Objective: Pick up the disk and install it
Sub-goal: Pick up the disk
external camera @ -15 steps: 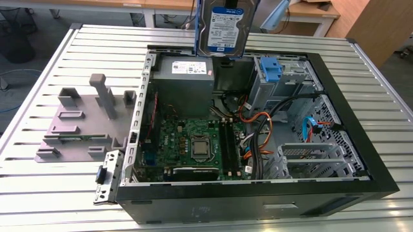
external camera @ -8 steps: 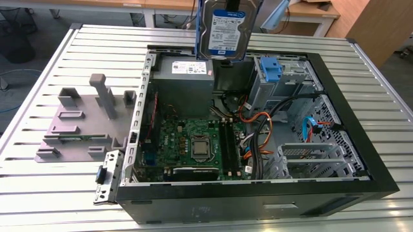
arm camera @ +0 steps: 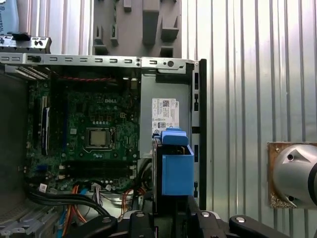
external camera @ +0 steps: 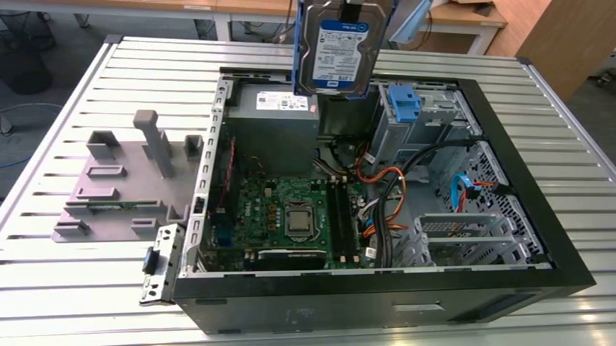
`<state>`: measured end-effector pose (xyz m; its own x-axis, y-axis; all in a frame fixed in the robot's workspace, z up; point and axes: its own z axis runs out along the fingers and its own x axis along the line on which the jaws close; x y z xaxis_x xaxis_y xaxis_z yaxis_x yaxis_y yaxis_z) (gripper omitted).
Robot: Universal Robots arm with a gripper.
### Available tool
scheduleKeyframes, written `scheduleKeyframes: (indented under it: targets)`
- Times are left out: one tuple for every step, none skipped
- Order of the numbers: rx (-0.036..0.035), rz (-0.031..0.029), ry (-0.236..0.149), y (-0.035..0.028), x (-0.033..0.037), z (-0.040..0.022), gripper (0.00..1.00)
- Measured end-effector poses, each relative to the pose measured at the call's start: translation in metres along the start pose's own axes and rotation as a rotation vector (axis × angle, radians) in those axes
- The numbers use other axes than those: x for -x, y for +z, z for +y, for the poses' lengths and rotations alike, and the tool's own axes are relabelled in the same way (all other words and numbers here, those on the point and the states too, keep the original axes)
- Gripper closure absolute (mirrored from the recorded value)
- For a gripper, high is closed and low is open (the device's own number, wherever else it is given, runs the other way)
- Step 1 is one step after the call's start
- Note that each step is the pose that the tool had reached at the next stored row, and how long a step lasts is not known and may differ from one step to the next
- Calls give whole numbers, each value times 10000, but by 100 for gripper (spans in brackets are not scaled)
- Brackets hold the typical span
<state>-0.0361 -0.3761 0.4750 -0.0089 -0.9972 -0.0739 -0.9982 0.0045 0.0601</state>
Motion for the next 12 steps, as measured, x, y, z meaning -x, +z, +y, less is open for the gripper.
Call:
scheduleKeyframes:
  targets:
    - [0, 1, 0, -1, -16, -2, 65]
    - [0, 0, 0, -3, -30, -4, 65]
    - [1, 3, 0, -4, -43, -6, 65]
    - [1, 2, 1, -5, -58, -7, 65]
    - [1, 3, 1, -6, -73, -9, 65]
    - [0, 2, 1, -8, -90, -10, 65]
    - [0, 3, 0, -9, -109, -13, 65]
    - [0, 2, 1, -10, -127, -14, 65]
    - [-1, 2, 1, -11, -145, -16, 65]
    - [0, 4, 1, -13, -163, -18, 65]
    - [1, 4, 0, -15, -182, -20, 65]
    - [0, 4, 0, -17, -203, -22, 65]
